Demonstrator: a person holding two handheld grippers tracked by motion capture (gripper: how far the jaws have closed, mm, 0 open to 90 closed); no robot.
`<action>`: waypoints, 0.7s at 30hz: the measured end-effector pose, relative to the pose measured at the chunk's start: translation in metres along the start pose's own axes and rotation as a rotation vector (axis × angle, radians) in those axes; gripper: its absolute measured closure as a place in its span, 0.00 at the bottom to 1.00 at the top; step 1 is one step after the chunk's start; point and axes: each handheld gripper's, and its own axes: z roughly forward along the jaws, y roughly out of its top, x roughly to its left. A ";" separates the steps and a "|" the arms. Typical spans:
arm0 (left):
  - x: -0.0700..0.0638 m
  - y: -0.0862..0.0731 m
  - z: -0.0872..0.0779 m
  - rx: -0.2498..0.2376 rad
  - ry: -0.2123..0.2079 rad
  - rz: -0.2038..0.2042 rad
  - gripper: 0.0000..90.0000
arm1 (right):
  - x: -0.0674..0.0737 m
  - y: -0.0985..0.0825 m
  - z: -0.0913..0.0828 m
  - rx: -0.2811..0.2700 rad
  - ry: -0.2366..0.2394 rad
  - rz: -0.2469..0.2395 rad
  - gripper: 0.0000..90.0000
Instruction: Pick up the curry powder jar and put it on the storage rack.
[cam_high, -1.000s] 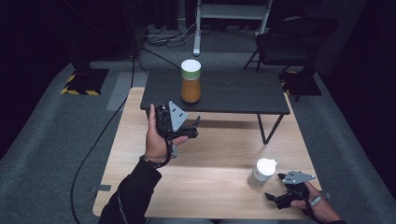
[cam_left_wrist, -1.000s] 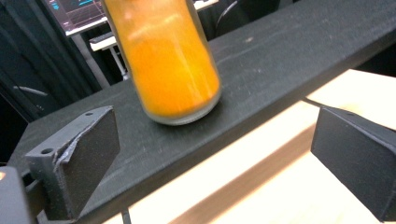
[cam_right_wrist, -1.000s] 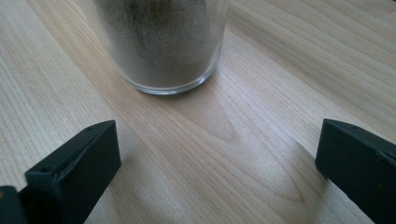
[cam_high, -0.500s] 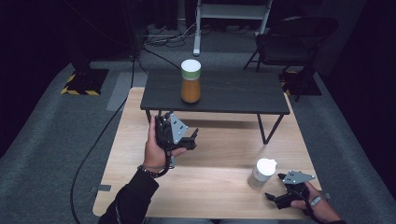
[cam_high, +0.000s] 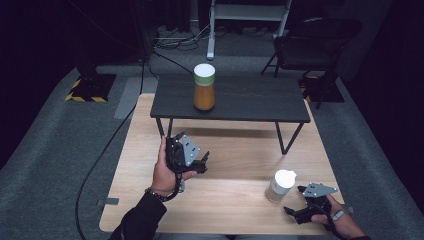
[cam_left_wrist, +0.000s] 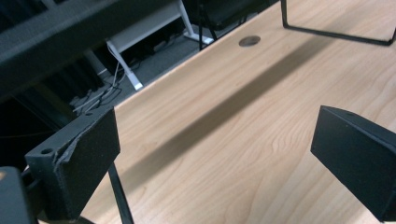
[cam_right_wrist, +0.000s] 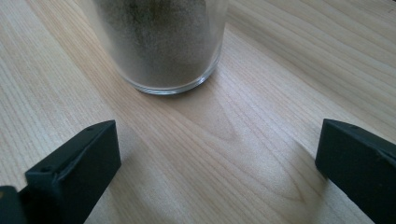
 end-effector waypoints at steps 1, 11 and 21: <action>0.000 -0.001 0.000 0.008 -0.004 0.002 0.02 | 0.000 0.000 0.000 0.000 0.000 0.000 0.00; -0.007 -0.015 0.004 0.077 -0.039 0.025 0.02 | 0.000 0.000 0.000 0.000 0.000 0.000 0.00; -0.006 -0.031 0.006 0.127 -0.094 0.031 0.02 | 0.000 0.000 0.000 0.000 0.000 0.000 0.00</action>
